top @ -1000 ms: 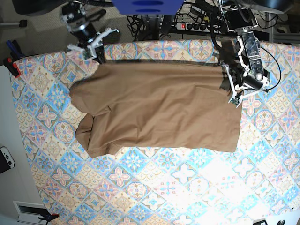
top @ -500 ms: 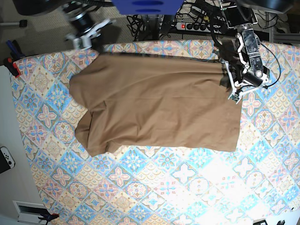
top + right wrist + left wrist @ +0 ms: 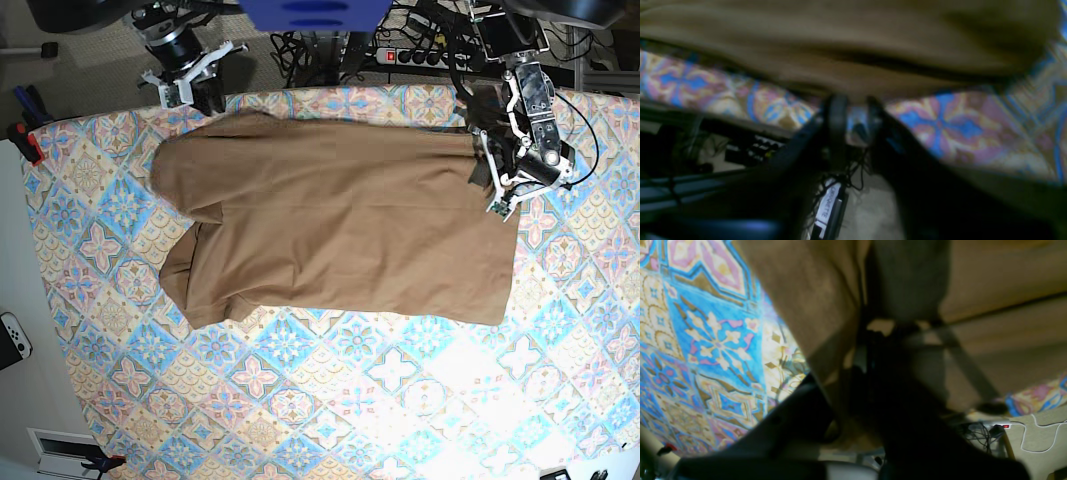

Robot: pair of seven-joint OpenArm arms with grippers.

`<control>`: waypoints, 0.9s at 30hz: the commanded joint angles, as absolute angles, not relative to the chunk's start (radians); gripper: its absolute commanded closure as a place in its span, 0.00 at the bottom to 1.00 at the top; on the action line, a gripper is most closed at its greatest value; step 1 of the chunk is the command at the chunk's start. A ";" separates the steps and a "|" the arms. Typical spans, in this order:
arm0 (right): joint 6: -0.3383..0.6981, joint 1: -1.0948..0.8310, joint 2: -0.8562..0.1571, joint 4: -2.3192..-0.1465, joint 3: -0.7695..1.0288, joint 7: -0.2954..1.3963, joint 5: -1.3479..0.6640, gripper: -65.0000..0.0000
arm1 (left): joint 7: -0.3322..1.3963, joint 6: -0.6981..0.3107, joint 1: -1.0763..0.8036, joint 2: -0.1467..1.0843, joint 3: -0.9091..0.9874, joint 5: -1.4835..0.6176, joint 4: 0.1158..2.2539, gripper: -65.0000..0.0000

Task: Layout the t-shirt on the table in an organized manner, then fold the t-shirt properly
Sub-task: 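Pull the shirt edge with the right gripper away from the left gripper, then regrasp the shirt corner with the right gripper and tug it outward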

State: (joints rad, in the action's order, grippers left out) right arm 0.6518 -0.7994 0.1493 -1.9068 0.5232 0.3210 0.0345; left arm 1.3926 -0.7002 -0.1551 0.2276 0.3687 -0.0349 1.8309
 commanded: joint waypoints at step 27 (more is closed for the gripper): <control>0.661 -0.638 0.148 -1.897 0.651 0.151 0.013 0.62 | 1.396 -0.698 -0.148 0.243 0.335 -0.027 1.848 1.00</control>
